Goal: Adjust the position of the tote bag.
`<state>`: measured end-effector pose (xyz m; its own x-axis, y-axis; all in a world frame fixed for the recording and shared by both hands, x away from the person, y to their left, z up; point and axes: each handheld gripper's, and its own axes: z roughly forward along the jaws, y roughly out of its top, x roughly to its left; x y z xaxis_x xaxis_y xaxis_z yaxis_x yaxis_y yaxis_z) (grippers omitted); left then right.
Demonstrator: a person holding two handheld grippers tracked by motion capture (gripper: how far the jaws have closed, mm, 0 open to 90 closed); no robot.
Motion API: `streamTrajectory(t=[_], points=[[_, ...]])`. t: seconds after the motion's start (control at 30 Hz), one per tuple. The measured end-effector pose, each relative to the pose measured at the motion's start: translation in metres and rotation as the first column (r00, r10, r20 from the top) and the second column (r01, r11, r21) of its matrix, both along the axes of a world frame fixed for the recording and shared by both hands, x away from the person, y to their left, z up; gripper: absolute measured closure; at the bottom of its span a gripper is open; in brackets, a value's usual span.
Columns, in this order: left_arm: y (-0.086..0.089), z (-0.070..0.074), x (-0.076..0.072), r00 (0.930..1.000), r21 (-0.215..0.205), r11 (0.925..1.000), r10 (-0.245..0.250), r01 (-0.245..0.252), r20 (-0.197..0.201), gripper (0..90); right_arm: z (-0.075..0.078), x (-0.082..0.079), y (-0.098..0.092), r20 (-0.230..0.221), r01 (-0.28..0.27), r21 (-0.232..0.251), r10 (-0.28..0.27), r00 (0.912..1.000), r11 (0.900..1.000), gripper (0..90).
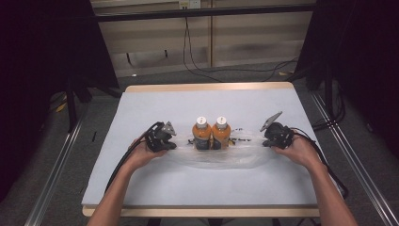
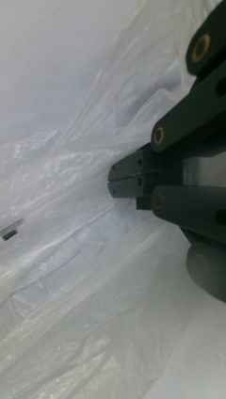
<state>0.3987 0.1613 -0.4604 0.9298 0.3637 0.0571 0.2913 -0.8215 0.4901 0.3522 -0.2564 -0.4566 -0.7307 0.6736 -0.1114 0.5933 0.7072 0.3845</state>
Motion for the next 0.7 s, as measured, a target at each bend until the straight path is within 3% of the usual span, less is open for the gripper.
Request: streamTrajectory(t=[0.27,0.4,0.43,0.63,0.7], points=[[0.003,0.000,0.002,0.9992,-0.019,0.9995,0.026,-0.026,-0.030,90.0,0.000,-0.008,-0.012,0.011,0.017,-0.009,-0.017,0.9998,1.000,90.0],[0.005,0.002,0.003,0.9992,-0.012,0.9999,0.010,-0.010,-0.039,90.0,-0.001,-0.009,-0.013,0.020,0.022,0.005,-0.022,0.9996,1.000,90.0],[0.005,0.001,0.002,0.9989,-0.031,0.9992,0.023,-0.025,-0.042,90.0,-0.002,-0.008,-0.013,0.031,0.015,0.003,-0.015,0.9994,1.000,90.0],[0.010,0.002,0.003,0.9993,-0.008,0.9997,0.023,-0.024,-0.030,90.0,-0.003,-0.008,-0.009,0.046,0.008,0.015,-0.008,0.9989,1.000,90.0],[0.013,0.002,0.003,0.9989,0.040,0.9981,0.046,-0.046,-0.008,90.0,-0.002,-0.009,-0.005,0.040,0.006,0.021,-0.007,0.9992,1.000,90.0]])
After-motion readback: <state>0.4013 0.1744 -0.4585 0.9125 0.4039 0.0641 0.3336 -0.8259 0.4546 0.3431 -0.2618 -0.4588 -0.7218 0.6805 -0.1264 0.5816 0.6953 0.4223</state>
